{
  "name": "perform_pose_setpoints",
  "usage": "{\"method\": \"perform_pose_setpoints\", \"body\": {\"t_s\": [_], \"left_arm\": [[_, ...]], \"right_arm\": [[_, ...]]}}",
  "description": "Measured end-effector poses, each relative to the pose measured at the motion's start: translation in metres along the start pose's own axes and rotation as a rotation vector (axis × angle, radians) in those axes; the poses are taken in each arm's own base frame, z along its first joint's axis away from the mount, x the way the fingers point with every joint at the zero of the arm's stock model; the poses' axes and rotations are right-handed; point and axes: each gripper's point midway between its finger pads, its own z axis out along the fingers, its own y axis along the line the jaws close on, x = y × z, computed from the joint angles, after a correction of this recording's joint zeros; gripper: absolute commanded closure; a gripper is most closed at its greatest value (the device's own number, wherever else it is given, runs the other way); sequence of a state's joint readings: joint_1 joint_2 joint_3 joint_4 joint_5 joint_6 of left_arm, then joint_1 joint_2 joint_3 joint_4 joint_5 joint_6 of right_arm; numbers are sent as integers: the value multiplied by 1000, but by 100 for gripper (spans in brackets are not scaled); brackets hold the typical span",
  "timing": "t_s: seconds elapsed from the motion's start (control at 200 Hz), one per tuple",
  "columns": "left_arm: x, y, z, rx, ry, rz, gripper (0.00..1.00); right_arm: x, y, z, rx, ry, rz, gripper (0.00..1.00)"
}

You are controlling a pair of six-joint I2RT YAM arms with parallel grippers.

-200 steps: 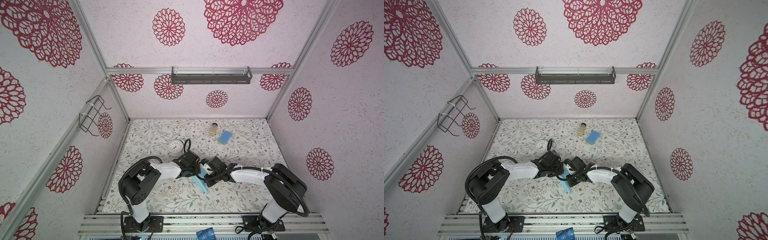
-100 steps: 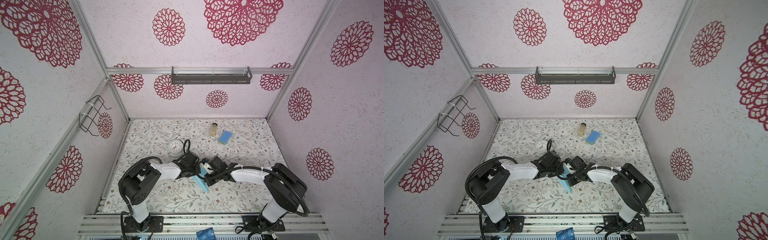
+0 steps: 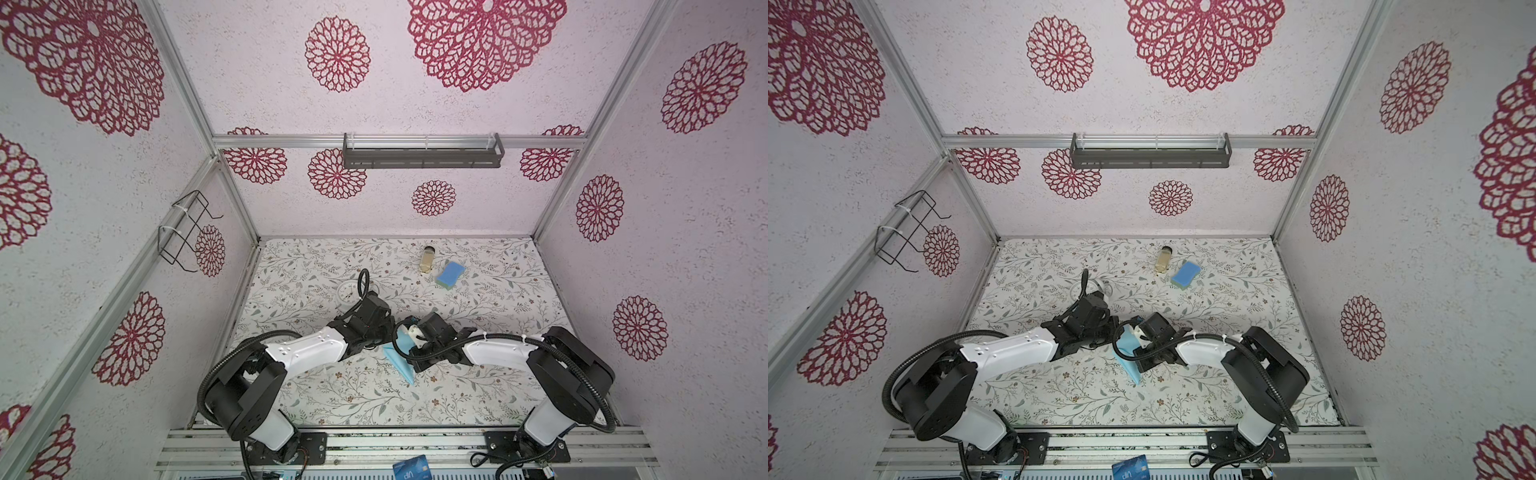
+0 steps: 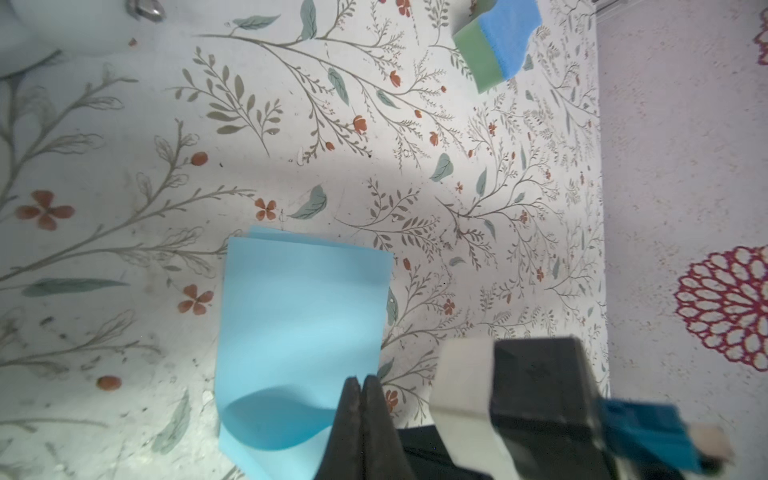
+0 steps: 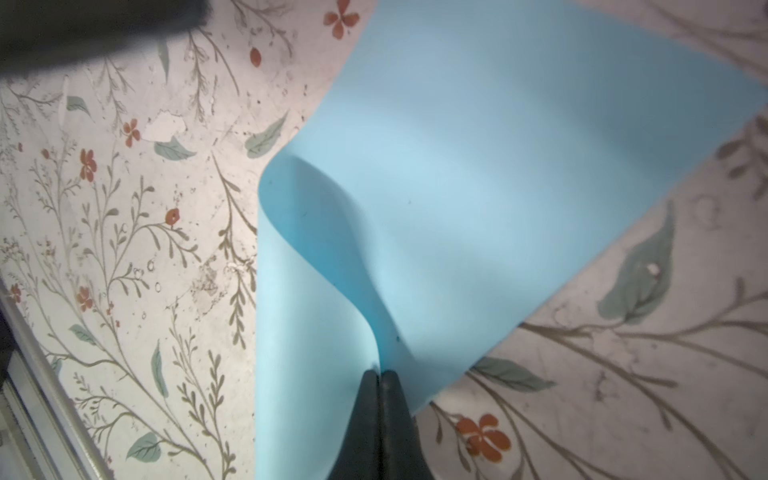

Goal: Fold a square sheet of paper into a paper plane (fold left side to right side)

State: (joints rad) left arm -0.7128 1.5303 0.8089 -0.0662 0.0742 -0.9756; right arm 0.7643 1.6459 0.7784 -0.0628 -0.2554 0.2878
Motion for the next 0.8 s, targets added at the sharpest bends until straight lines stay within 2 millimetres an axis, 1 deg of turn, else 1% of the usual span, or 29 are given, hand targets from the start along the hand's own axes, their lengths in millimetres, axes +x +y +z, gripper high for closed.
{"method": "perform_pose_setpoints", "body": {"t_s": [0.13, 0.22, 0.35, 0.475, 0.62, 0.796], "left_arm": [[12, 5, 0, 6, 22, 6, 100], [25, 8, 2, 8, 47, 17, 100], [39, 3, 5, 30, 72, 41, 100], [50, 2, 11, 36, 94, 57, 100], [60, 6, 14, 32, 109, 67, 100], [66, 15, 16, 14, 118, 67, 100]], "right_arm": [[0, 0, 0, -1, -2, 0, 100], [0, 1, 0, -3, -2, -1, 100], [0, 1, 0, -5, -1, -1, 100], [0, 1, 0, -5, -1, 0, 100], [0, 1, 0, -6, -1, 1, 100], [0, 1, 0, -6, -1, 1, 100]]}}
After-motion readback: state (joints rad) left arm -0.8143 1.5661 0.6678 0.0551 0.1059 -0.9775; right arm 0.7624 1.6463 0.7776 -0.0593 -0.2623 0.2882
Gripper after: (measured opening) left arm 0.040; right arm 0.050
